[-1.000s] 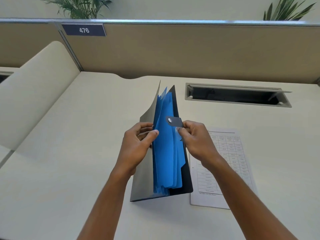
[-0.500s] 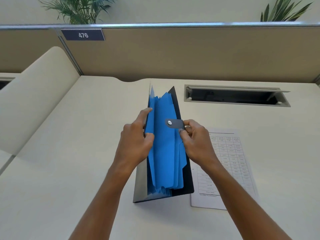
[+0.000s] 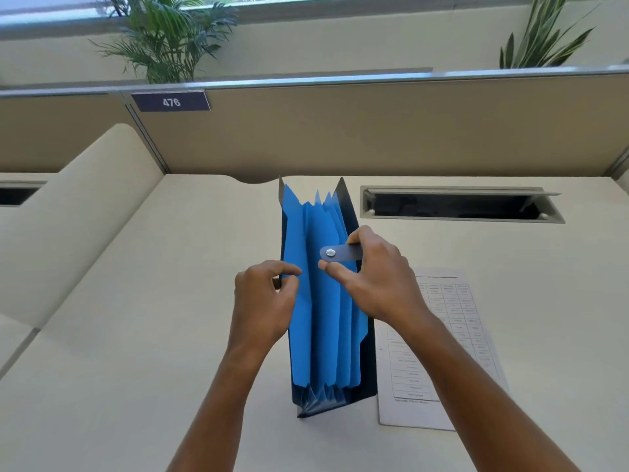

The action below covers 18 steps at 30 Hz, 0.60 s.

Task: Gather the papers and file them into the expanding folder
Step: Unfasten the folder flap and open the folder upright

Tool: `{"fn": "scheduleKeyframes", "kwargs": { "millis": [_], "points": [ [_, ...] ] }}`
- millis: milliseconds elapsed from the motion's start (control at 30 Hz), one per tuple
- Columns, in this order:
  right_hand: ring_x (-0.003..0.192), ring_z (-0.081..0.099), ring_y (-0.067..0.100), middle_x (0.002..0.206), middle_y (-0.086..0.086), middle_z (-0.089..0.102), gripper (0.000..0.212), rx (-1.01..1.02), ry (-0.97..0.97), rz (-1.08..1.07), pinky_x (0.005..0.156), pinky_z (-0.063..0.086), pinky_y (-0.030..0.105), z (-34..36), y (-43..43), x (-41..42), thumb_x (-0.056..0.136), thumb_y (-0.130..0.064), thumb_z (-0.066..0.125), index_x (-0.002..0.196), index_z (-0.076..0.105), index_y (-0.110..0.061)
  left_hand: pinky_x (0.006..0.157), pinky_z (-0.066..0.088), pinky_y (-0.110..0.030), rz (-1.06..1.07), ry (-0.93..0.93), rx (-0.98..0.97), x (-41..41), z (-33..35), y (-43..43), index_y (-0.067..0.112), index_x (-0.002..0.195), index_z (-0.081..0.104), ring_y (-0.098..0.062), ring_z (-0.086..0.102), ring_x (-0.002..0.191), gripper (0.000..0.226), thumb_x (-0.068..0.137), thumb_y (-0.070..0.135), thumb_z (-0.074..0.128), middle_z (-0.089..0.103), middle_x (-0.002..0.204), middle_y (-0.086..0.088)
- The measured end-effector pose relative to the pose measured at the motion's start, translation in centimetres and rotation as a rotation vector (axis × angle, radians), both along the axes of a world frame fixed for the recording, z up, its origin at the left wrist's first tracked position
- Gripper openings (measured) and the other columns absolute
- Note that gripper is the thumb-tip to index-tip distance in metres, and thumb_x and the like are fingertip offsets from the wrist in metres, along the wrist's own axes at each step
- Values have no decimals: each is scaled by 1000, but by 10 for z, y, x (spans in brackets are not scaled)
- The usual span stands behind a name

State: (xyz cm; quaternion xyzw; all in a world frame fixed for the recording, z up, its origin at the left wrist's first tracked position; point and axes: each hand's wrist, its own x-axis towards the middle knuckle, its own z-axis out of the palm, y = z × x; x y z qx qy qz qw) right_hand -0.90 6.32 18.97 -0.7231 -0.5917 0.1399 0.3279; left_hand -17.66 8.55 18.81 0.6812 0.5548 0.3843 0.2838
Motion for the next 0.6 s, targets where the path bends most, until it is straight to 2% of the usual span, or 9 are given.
{"fn": "scheduleKeyframes", "kwargs": {
  "millis": [67,100,167,267,300,367,400,467,600],
  "points": [
    [66,49,9,80,-11,49,48,-66,-17,-13,54,36,27,5,2,-3,77,-62,67,97,41,-28,40,32,-9,0,-13,2,2,-1,-2,13,93,76,-4,46,37,24,83,2,57,68,63,2],
    [67,51,11,80,-10,50,47,-86,-31,-21,55,39,28,7,2,-4,77,-58,69,98,39,-27,41,33,-8,1,-13,3,3,-2,-3,12,96,76,-2,48,39,24,83,2,58,71,70,3],
    [72,57,20,85,-3,54,39,-109,-63,-27,59,49,36,10,2,-6,81,-35,71,100,38,-25,44,34,-6,3,-4,0,4,-3,-5,11,100,75,3,51,44,25,84,3,58,74,85,1],
    [72,55,23,81,-1,49,33,-125,-14,9,62,52,41,10,1,-5,82,-9,61,101,39,-22,44,35,-6,16,33,-40,1,-4,-4,11,103,74,4,52,45,26,85,6,57,74,90,-4],
    [70,54,21,80,-1,48,32,-127,5,21,60,51,40,9,1,-5,82,-6,60,101,39,-22,48,38,-8,27,61,-54,-1,-4,-3,12,104,74,2,54,48,26,85,8,56,74,94,-2],
    [65,50,15,78,-3,47,33,-125,29,27,56,48,36,7,1,-2,81,-3,59,99,40,-23,59,50,-22,56,127,-78,-3,-2,0,12,104,74,-4,61,62,26,85,11,56,73,102,0],
    [65,50,15,77,-4,46,33,-125,36,25,56,47,36,7,1,-1,81,-2,58,99,39,-22,66,52,-28,72,167,-82,-3,0,2,12,103,74,-10,64,70,25,84,13,57,72,103,2],
    [65,50,15,78,-4,46,33,-133,31,17,55,47,36,7,0,3,82,0,57,100,39,-22,72,47,-28,93,275,-69,-3,1,4,16,98,73,-16,64,79,20,81,18,62,69,101,5],
    [66,51,17,81,0,48,34,-147,14,32,57,48,37,9,1,5,83,1,56,101,38,-22,61,36,-29,17,506,-150,-5,5,5,24,89,55,-22,56,76,21,76,25,71,55,91,6]
  ]
}}
